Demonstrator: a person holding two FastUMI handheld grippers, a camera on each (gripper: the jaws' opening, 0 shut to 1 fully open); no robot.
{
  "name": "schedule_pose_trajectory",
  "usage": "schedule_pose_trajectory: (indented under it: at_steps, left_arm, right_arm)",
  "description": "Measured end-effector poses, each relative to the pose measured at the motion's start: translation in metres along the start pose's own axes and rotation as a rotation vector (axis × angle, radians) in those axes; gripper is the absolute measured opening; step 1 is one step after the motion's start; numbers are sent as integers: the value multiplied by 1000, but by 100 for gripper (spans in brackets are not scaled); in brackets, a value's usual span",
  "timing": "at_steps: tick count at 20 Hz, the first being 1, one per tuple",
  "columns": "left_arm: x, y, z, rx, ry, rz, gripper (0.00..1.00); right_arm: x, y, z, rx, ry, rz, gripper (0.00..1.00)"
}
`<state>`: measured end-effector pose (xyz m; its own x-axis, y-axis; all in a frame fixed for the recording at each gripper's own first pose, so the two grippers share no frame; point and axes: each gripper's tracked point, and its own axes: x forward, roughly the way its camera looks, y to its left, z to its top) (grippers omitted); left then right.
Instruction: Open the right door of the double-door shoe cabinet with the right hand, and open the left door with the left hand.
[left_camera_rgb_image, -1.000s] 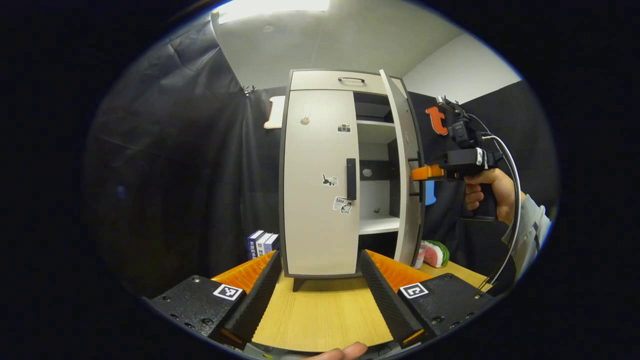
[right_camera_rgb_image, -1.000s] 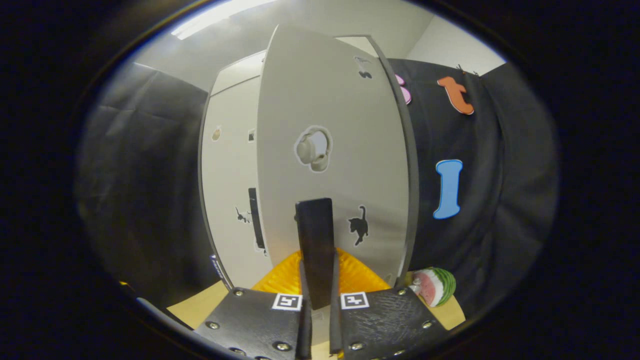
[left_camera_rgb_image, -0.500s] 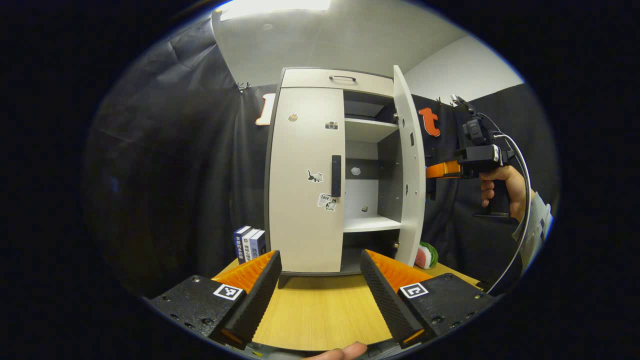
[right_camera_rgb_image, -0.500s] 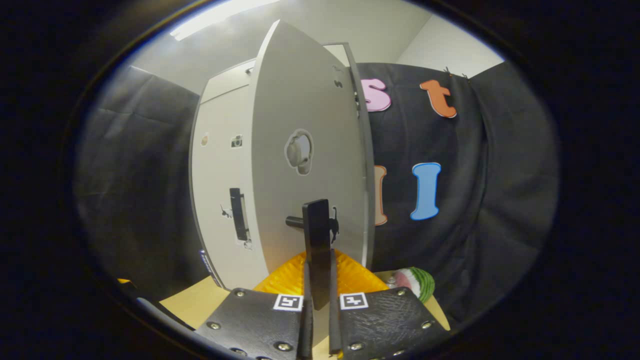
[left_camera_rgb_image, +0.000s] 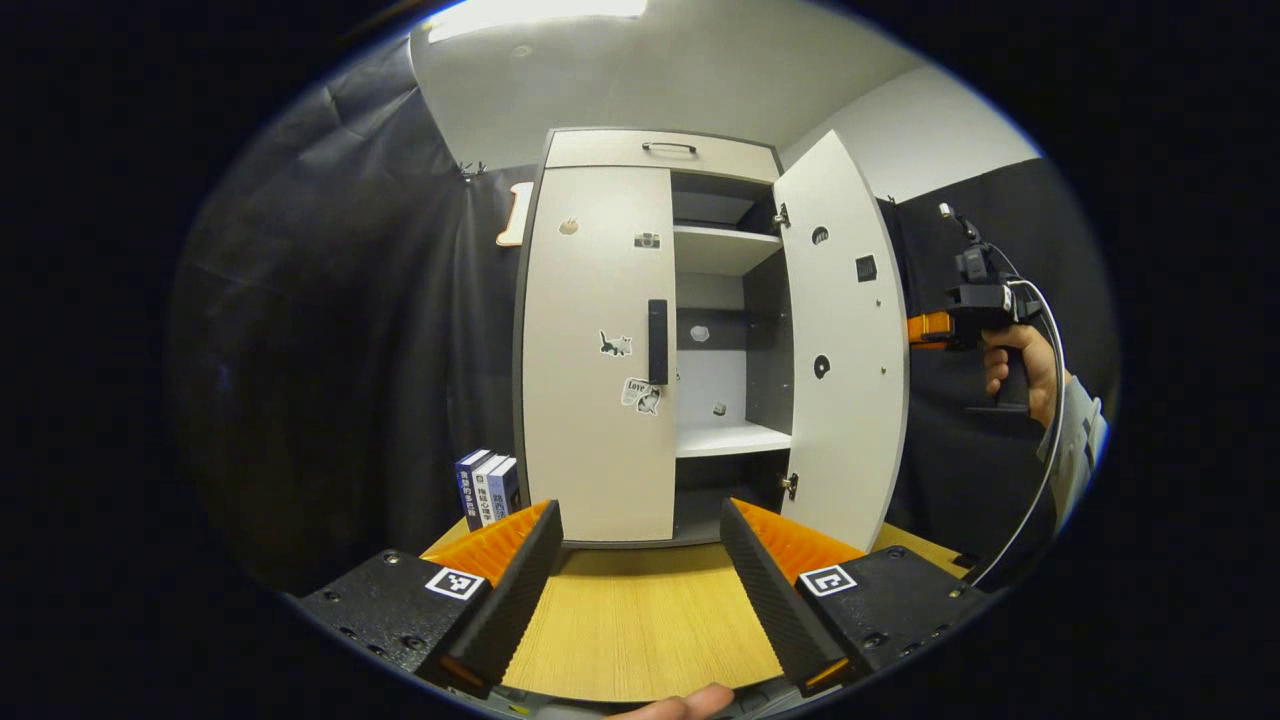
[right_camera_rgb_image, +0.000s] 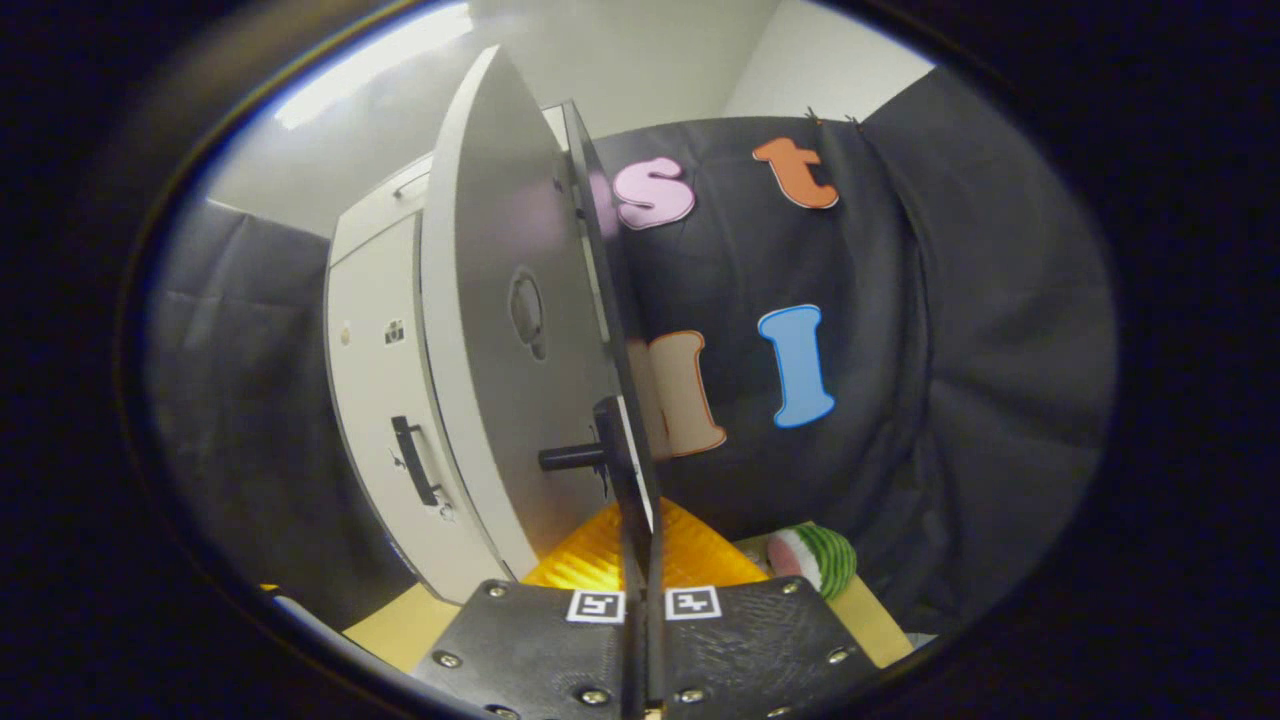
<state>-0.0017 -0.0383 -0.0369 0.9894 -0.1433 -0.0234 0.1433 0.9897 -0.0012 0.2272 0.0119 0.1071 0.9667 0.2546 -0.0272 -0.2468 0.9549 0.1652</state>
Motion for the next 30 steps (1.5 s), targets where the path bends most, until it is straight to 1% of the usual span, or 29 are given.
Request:
schedule_pose_trajectory:
  at_steps: [2,5,6,7,9,10,11,15,16,18,19,20,23,26,28,30]
  left_arm:
    - [3,2,1,10,-3,12,99]
    - [13,6,0,7,11,18,99]
    - [19,6,3,9,12,16,99]
    - [24,10,7,11,10,22,99]
    - [36,15,16,21,1,35,98]
    - [41,19,20,24,-3,51,98]
    - [47,22,24,29,-10,63,98]
    - [71,28,38,34,-30,78,98]
    - [78,29,42,33,-36,75,97]
    - [94,36,50,9,-35,93,97]
    - [102,37,57,-9,-42,96,97]
    - [114,36,66,-27,-58,89,97]
    - [149,36,89,-31,-102,93,99]
    - [189,24,88,-31,-70,70,98]
    - [217,16,88,-40,-55,58,99]
    - [243,13,83,-37,-33,64,98]
  right_arm:
    - [-6,-6,-6,-41,5,-13,1]
    - [-11,-8,-16,-69,31,-14,0]
    - [-16,-11,-17,-87,27,-19,5]
    - [-26,-13,-20,-100,21,-19,16]
    - [-47,-17,-25,-125,0,-36,27]
    - [-57,-22,-25,-148,-16,-65,30]
    - [-68,-26,-24,-167,-35,-85,24]
    - [-118,-13,-37,-186,-97,-82,93]
    - [-133,-10,-41,-181,-107,-84,100]
    - [-164,0,-55,-157,-125,-88,100]
    - [-177,1,-65,-132,-121,-103,98]
    - [-191,5,-75,-109,-115,-105,100]
    - [-223,30,-106,-70,-104,-57,100]
    - [-245,37,-136,-92,-88,-47,100]
    - [-255,35,-148,-88,-92,-70,100]
    - [-264,40,-161,-79,-94,-69,100]
